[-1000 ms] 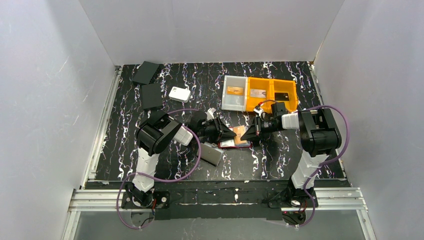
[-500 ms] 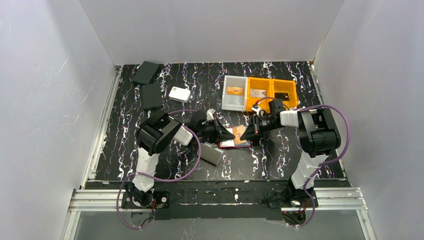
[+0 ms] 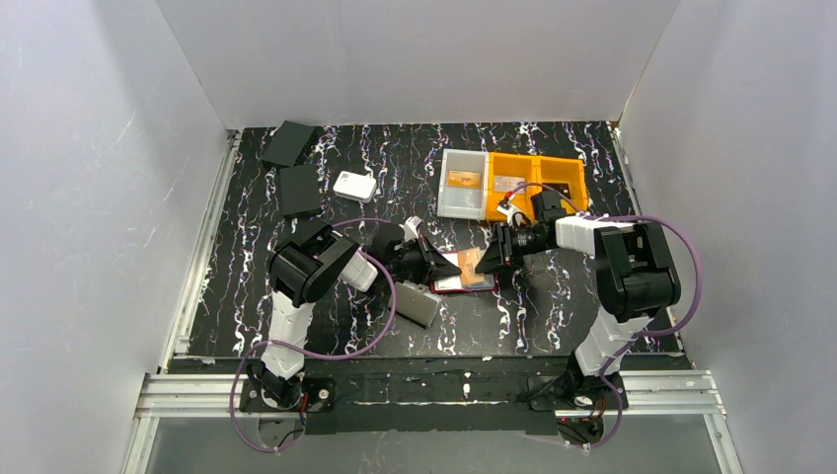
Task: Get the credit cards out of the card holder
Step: Remove the credit card from the card holder.
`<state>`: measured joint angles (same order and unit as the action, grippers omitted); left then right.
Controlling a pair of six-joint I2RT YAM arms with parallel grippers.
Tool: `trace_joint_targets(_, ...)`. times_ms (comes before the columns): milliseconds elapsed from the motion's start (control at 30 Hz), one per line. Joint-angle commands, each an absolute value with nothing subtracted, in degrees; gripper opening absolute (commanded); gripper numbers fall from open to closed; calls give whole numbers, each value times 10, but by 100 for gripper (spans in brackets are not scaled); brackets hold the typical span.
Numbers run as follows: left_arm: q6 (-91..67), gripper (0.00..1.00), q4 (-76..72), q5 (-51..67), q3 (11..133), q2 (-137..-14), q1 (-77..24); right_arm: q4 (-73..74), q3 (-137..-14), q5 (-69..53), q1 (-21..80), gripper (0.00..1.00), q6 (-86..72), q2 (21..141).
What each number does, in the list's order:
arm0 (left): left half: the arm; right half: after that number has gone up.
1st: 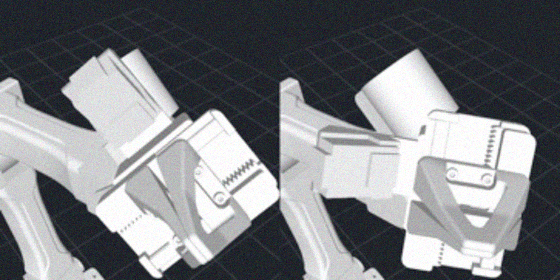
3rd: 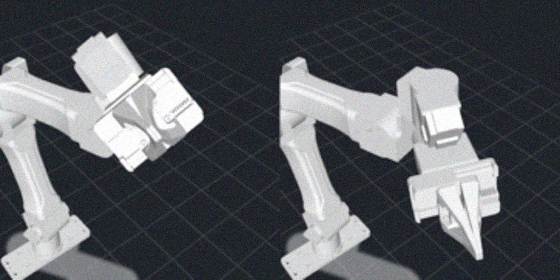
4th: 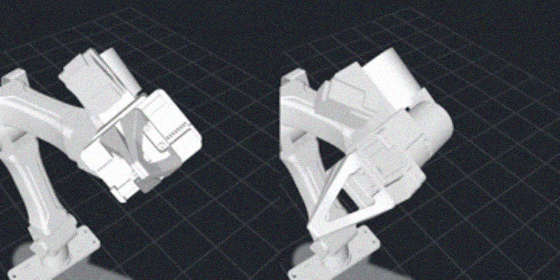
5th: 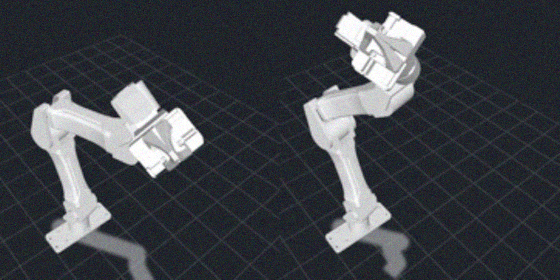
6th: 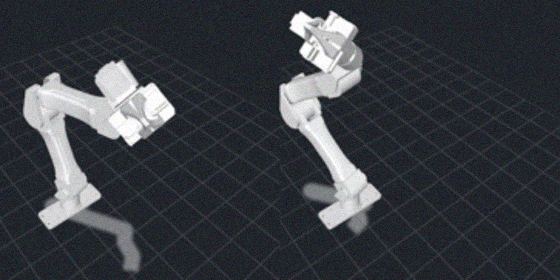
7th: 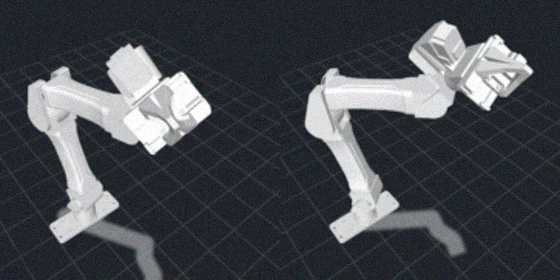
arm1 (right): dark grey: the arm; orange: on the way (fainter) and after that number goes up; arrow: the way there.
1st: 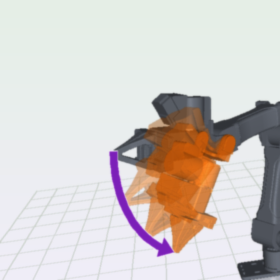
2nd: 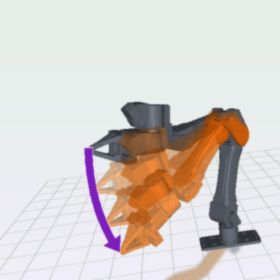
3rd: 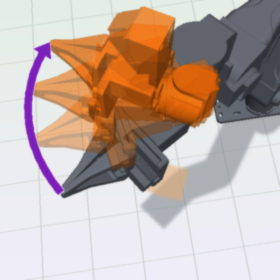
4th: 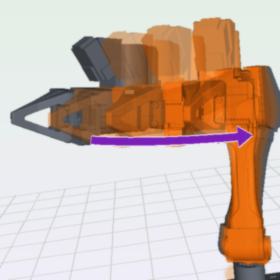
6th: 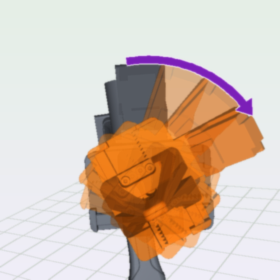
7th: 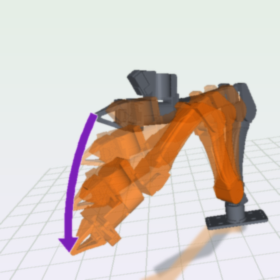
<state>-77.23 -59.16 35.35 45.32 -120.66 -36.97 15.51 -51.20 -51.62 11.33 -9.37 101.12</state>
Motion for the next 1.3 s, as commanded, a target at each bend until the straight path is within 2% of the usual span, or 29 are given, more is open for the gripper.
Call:
trace_joint_targets(0, -757, 0, -596, 353, 444, -1185, -362, 154, -502, -427, 83, 35, -62, 1007)
trace_joint_targets(100, -757, 0, -596, 355, 448, -1186, -362, 150, -498, -431, 74, 34, -66, 1005)
trace_joint_targets(333, -758, 0, -596, 362, 453, -1189, -362, 149, -500, -440, 74, 16, -67, 1020)
trace_joint_targets(500, -759, 0, -596, 363, 454, -1191, -362, 149, -500, -439, 74, 11, -67, 1020)
trace_joint_targets(767, -762, 0, -596, 369, 461, -1192, -362, 162, -505, -404, 83, 7, -50, 1020)
trace_joint_targets(1000, -767, 13, -596, 374, 465, -1197, -363, 171, -512, -369, 107, 2, -43, 1021)
trace_joint_targets(1267, -770, 18, -597, 378, 468, -1201, -365, 177, -521, -357, 130, 4, -38, 1028)
